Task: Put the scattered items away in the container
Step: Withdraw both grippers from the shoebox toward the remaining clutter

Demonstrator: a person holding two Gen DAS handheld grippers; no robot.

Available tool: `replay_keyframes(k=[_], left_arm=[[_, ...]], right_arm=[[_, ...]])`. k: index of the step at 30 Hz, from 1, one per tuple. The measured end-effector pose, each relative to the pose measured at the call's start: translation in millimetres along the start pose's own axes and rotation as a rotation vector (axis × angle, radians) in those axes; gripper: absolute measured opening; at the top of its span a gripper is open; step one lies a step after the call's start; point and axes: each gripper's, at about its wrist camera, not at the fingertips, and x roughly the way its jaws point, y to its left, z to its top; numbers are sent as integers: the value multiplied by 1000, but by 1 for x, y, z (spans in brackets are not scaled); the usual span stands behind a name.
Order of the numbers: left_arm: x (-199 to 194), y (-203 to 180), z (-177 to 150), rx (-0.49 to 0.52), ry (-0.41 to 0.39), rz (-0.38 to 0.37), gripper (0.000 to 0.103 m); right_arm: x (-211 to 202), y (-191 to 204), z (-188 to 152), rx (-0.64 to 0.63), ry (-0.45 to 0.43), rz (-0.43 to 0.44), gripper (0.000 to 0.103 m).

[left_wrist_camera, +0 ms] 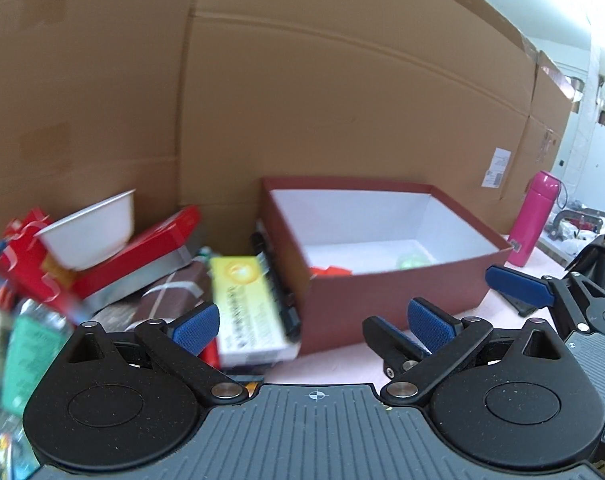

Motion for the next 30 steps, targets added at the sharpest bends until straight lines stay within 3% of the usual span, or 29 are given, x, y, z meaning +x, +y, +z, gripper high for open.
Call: replay_keyframes(k=[13, 22, 30], left_arm=[[-32, 51, -42, -63, 34, 62, 103], [-37, 84, -47, -83, 37, 74, 103], [-16, 104, -31, -64, 53, 49, 103]], right_arm=[[-23, 64, -24, 35, 66, 185, 103], [-21, 98, -27, 9, 86, 208, 103], [4, 112, -26, -41, 118, 187, 103]])
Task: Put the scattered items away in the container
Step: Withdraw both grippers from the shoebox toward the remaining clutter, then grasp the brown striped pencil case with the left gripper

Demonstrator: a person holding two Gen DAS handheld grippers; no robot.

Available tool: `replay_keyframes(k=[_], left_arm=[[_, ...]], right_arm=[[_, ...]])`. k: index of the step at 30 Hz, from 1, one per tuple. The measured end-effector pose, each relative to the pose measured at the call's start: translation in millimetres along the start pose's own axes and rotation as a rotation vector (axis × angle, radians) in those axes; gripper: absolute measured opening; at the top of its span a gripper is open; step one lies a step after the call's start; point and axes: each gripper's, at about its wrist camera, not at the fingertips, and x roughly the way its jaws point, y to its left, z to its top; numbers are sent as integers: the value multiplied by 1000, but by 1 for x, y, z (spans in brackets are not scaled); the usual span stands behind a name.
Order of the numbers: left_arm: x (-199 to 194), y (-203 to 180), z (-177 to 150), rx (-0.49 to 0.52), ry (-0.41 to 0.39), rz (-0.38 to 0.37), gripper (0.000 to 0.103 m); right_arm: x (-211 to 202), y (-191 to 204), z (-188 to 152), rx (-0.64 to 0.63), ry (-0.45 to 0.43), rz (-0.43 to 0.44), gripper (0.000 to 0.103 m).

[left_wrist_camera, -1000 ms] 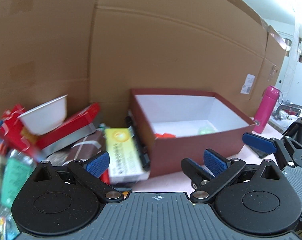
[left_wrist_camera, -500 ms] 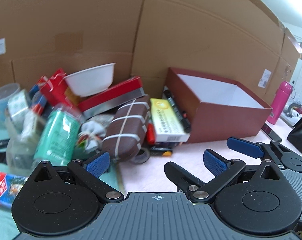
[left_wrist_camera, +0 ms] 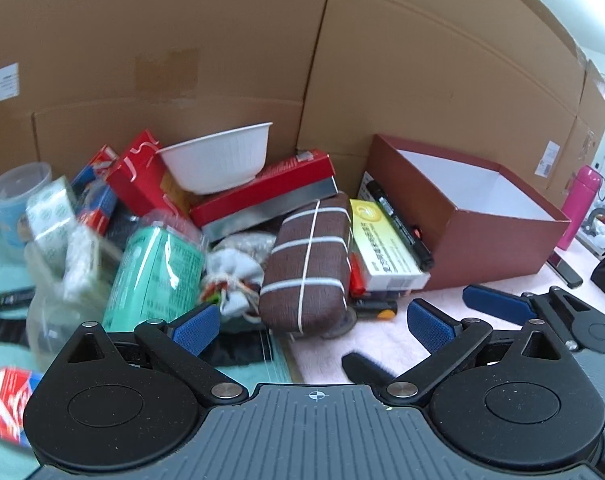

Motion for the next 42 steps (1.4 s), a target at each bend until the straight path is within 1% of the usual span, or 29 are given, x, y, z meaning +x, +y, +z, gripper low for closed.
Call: replay_keyframes(k=[3, 5, 7, 12, 13, 15, 19, 22, 27, 29, 30, 33, 35, 36, 39, 42], left_arm=[[12, 8, 8, -6, 28, -32, 103], [22, 13, 11, -9, 55, -45, 97], [29, 17, 14, -12, 75, -55, 95], [41, 25, 21, -12, 99, -72, 91], [44, 26, 22, -8, 103, -74, 88], [48, 27, 26, 3, 112, -88, 87], [57, 23, 34, 38, 136, -107, 86], [63, 19, 38, 75, 158, -114, 85], [72, 22, 43, 97, 183, -139, 81], [76, 26, 44, 84, 210, -160, 77], [77, 26, 43, 81, 214, -162, 77], [77, 25, 42, 83, 212, -160, 76], [76, 24, 40, 72, 217, -158, 68], [75, 24, 39, 64, 218, -157, 66], [70, 22, 35, 27, 212, -155, 66], [63, 18, 30, 4, 216, -160, 66]], right_arm=[[10, 1, 1, -1, 9, -2, 103], [18, 0, 2, 4, 18, 4, 103], [24, 0, 4, 5, 22, 10, 102], [37, -3, 6, 13, 33, 31, 97], [40, -4, 7, 17, 37, 46, 97], [44, -3, 7, 20, 43, 73, 96], [48, 1, 9, 1, 41, 118, 89], [53, 2, 11, 0, 44, 130, 89], [66, -1, 12, 35, 62, 163, 88], [68, -1, 12, 34, 66, 182, 84], [70, -1, 11, 35, 75, 188, 82], [68, -3, 10, 38, 74, 192, 81], [65, -6, 10, 44, 80, 198, 79], [64, -8, 10, 47, 83, 201, 77], [56, -12, 9, 44, 88, 216, 73], [46, -18, 7, 62, 103, 253, 65]])
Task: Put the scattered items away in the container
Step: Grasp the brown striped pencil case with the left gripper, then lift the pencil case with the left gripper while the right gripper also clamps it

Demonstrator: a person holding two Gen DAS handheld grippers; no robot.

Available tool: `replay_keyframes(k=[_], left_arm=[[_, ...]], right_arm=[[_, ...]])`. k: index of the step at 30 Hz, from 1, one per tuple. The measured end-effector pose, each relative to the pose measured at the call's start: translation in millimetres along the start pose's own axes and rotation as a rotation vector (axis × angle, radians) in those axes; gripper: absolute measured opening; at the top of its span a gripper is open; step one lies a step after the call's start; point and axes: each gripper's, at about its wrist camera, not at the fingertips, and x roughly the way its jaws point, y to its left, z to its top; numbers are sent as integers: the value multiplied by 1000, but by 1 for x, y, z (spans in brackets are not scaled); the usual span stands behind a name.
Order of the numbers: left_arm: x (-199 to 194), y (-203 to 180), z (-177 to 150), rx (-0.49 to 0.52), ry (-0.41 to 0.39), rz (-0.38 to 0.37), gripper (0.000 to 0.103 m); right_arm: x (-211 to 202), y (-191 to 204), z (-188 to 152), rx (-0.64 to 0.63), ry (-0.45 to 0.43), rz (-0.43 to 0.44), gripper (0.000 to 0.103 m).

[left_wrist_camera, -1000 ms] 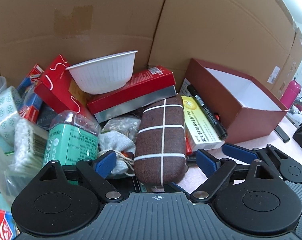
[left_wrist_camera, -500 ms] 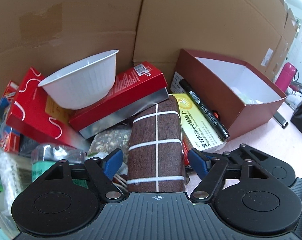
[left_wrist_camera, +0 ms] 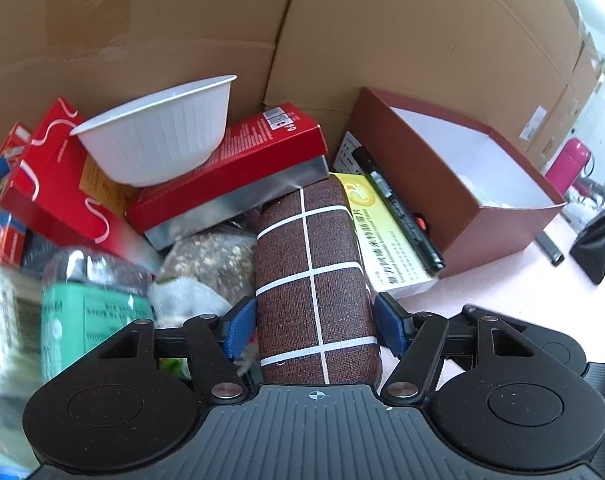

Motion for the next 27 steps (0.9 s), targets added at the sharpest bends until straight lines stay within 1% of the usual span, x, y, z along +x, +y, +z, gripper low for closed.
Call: replay_keyframes(k=[3, 5, 10, 15, 17, 18, 19, 20, 22, 23, 25, 27], left_arm=[[-5, -9, -11, 11, 1, 15, 67], [-11, -13, -19, 4, -2, 13, 67], [-27, -21, -41, -33, 21, -31, 67], [-23, -30, -69, -83, 92, -71, 67], [-28, -34, -79, -78, 86, -75, 67], [-31, -36, -82, -76, 87, -77, 67], [-33, -37, -84, -75, 87, -80, 67], [-35, -38, -86, -76, 89, -85, 67], [-37, -39, -89, -70, 92, -92, 68], [-38, -40, -90, -71, 94, -97, 69], [-38, -39, -89, -76, 95, -105, 81], [-39, -39, -87, -76, 82, -97, 82]], right_arm=[[-8, -3, -6, 21, 22, 39, 62], [-15, 0, -11, -1, 26, 45, 62], [-37, 8, -23, -47, 70, 84, 58], [-58, 13, -47, -68, 148, 104, 58], [-68, 15, -55, -76, 146, 118, 58], [-72, 16, -57, -76, 144, 123, 59], [-76, 16, -58, -79, 140, 124, 63], [-78, 20, -59, -82, 140, 123, 65], [-81, 16, -66, -99, 136, 105, 72], [-87, 19, -69, -102, 132, 91, 73], [-91, 18, -67, -87, 124, 62, 79], [-99, 19, -66, -74, 110, 25, 83]])
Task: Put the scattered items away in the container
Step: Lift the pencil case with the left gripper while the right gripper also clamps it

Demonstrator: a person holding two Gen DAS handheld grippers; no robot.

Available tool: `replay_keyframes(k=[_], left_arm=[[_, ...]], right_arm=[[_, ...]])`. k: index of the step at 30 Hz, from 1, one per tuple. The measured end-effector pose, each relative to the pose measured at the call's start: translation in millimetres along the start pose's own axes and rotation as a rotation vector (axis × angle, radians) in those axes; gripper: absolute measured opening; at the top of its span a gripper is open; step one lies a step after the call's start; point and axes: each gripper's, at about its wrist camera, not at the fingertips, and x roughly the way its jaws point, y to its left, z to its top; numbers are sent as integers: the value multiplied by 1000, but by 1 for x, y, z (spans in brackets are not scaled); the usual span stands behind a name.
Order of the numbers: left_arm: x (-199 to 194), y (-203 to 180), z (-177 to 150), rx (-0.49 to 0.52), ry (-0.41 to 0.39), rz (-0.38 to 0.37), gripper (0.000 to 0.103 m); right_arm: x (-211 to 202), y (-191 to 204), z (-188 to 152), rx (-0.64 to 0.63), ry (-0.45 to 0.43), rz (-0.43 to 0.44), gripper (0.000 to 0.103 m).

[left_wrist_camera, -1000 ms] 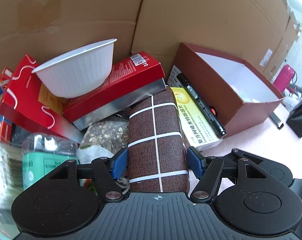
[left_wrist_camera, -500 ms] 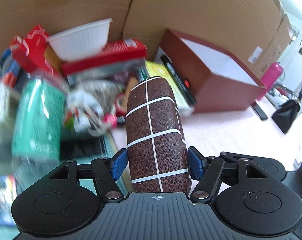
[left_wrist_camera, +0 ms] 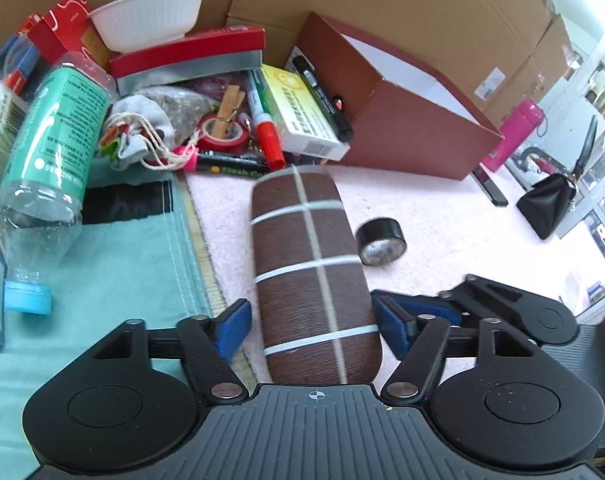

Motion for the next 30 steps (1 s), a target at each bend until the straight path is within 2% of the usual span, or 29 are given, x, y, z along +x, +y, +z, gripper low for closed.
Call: replay_keyframes(k=[2, 5, 8, 11, 13, 18, 22, 27, 30], left_arm=[[-2, 1, 4, 4, -16, 18, 83], [0, 6, 11, -6, -24, 20, 84], [5, 6, 19, 11, -17, 12, 84], [13, 8, 26, 23, 6, -1, 84], [18, 10, 29, 27, 24, -17, 83], [23, 12, 31, 28, 63, -63, 80], [23, 11, 29, 5, 65, -100, 68], [29, 7, 27, -36, 61, -124, 74], [34, 10, 30, -82, 55, -117, 76]], right_arm=[[-1, 0, 3, 9, -9, -42, 88], [1, 1, 7, 24, -11, -75, 89], [10, 2, 9, 67, 8, -82, 92], [15, 4, 10, 108, 11, -46, 92], [20, 8, 11, 98, 12, -65, 95], [32, 11, 10, 64, 34, -143, 92], [21, -4, 6, 59, 36, -113, 89], [13, -25, 0, 88, 65, -183, 89], [16, -25, 6, 98, 47, -199, 88]])
